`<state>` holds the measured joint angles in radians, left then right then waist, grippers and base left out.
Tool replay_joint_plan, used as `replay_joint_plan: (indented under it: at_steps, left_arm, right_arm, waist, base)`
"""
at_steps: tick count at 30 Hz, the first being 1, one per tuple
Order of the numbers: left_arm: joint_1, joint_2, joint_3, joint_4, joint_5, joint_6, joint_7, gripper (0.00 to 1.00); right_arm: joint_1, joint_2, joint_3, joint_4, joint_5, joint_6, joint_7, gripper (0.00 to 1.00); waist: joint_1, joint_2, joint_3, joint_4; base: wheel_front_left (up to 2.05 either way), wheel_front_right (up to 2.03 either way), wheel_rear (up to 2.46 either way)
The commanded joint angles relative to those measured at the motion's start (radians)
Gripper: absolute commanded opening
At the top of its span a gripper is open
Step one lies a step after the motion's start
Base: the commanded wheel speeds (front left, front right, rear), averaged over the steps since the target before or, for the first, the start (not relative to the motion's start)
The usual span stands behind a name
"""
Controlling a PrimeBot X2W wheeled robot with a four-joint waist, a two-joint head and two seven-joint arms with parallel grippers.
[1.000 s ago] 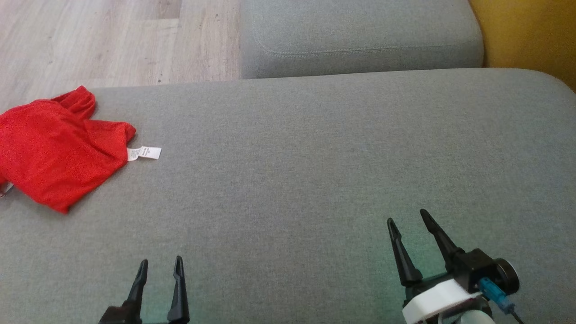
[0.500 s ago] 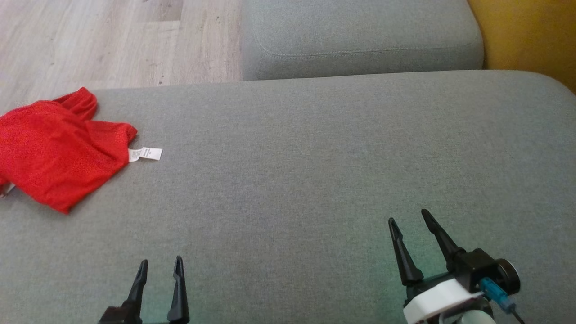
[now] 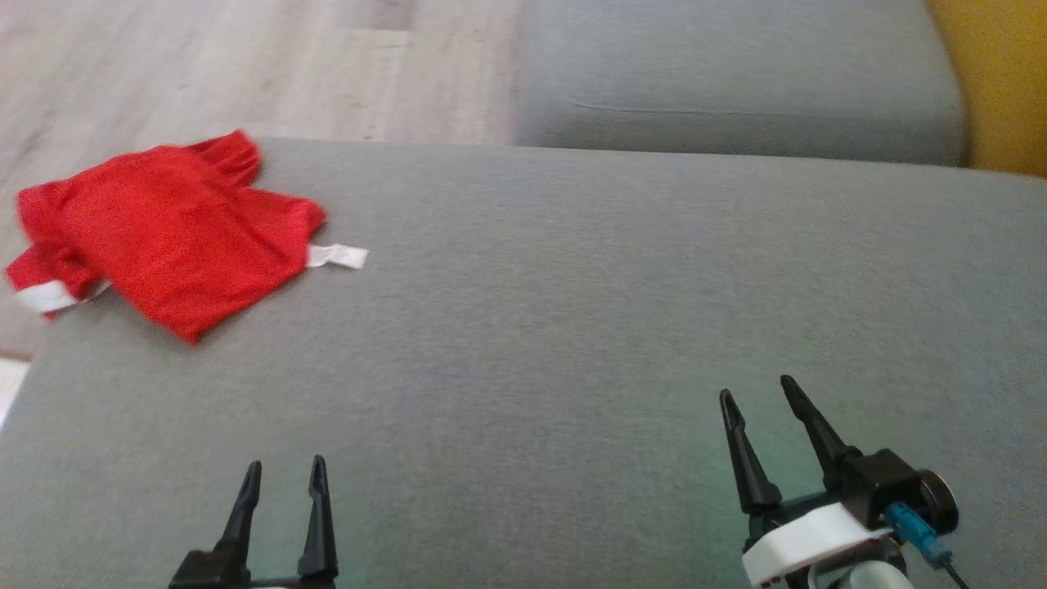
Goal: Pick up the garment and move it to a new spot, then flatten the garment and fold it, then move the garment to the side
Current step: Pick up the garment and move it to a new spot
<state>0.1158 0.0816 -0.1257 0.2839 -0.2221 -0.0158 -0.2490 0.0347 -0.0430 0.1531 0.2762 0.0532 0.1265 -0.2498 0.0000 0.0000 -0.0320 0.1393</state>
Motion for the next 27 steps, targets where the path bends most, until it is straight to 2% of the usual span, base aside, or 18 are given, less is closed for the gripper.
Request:
replay_joint_plan:
  at_steps: [1,7,13,20,27]
  left_arm:
    - [-0.041,0.012,0.034,-0.037,-0.009,0.009,-0.006,1.00]
    - [-0.026,0.023,0.037,-0.056,-0.015,0.016,0.005,1.00]
    - [-0.010,0.035,0.034,-0.084,-0.015,0.022,0.020,1.00]
    - [0.004,0.045,0.033,-0.105,-0.019,0.027,0.030,1.00]
    - [0.017,0.048,0.032,-0.126,-0.026,0.035,0.031,1.00]
  right_arm:
    - [-0.022,-0.007,0.024,-0.035,0.006,0.004,-0.012,1.00]
    - [-0.021,-0.007,0.035,-0.033,0.017,0.004,-0.012,1.00]
    - [-0.020,-0.007,0.046,-0.033,0.027,0.004,-0.012,1.00]
    - [-0.020,-0.007,0.056,-0.032,0.034,0.004,-0.012,1.00]
    - [-0.021,-0.007,0.066,-0.035,0.031,0.004,-0.012,1.00]
  waist:
    - [0.0000,0.0000,-0.006,0.064]
    - [0.0000,0.0000,-0.013,0.165]
    - [0.0000,0.0000,-0.022,0.235]
    - [0.0000,0.0000,-0.026,0.270]
    - [0.0000,0.0000,-0.018,0.274]
  base:
    - [0.00,0.00,0.00]
    - [0.00,0.00,0.00]
    - [0.00,0.00,0.00]
    - [0.00,0.00,0.00]
    - [0.00,0.00,0.00]
